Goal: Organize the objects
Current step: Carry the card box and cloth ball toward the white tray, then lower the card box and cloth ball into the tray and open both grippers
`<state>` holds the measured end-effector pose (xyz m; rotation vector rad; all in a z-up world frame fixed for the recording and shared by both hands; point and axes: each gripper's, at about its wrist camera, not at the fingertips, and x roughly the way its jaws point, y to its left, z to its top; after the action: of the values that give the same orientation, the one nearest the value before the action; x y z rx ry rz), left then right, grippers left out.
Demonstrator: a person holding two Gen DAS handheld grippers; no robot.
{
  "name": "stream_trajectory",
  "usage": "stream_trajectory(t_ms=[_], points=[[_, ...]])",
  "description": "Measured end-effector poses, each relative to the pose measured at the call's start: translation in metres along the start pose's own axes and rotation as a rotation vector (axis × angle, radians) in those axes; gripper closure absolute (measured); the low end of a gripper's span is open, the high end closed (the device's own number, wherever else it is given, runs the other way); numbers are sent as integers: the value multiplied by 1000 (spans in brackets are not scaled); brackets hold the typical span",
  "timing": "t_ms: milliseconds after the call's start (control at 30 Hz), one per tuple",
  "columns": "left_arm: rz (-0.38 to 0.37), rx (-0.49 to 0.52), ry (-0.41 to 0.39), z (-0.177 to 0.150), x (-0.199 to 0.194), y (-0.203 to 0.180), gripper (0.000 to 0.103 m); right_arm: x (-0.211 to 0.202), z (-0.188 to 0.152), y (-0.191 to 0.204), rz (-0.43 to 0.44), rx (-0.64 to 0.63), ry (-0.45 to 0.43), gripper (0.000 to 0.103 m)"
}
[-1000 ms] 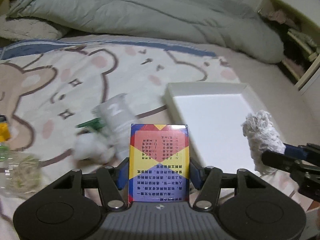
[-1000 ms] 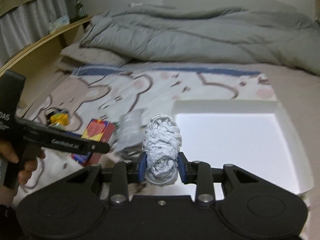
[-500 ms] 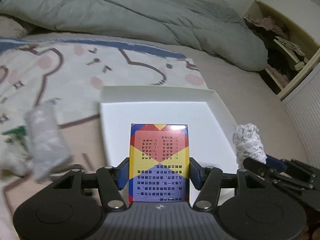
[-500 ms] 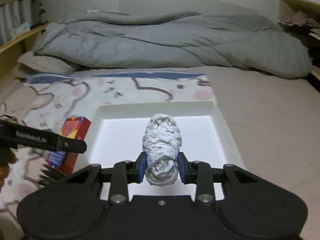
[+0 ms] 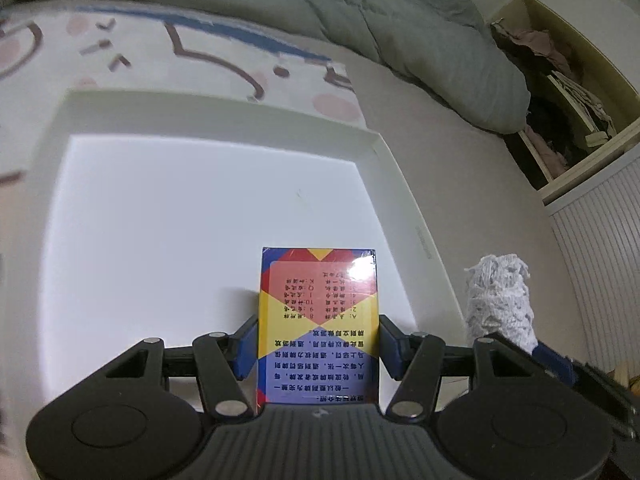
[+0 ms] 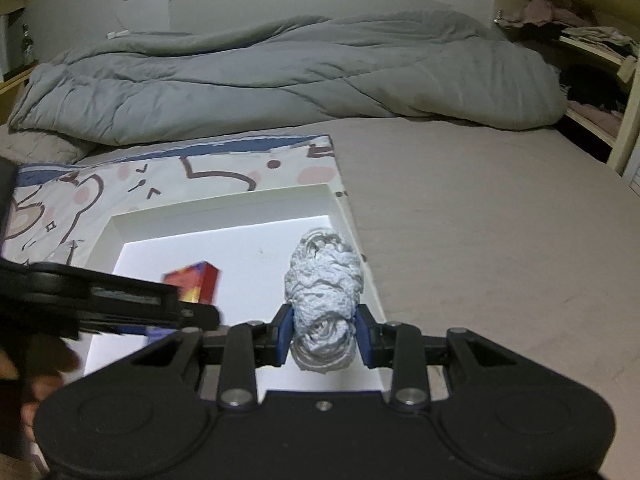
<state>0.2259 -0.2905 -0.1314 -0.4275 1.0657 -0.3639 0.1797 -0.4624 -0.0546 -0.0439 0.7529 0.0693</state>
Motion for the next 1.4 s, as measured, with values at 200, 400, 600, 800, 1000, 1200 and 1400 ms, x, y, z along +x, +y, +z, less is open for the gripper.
stream_trajectory(t_ms=[200,400,600,800,1000,1200,1400], points=[[-46,-80,23,-5,20,-10,43,7,-3,-14,-20,13,10,69],[-28,-113,48,-11,23,-14,43,12,-4,-25,-16,31,17,69],[18,-156,53,-16,21,-7,43,18,-8,-16,1,-25,50,69],[36,-184,40,-17,19,-7,41,23,-10,-15,3,-27,72,65],[18,-166,22,-14,11,-6,35,23,-12,-17,-15,-8,79,51],[18,-131,13,-12,4,-9,35,19,-8,-18,-4,24,67,53],[46,-30,17,-16,-9,-8,35,18,-4,-22,-29,49,61,58]])
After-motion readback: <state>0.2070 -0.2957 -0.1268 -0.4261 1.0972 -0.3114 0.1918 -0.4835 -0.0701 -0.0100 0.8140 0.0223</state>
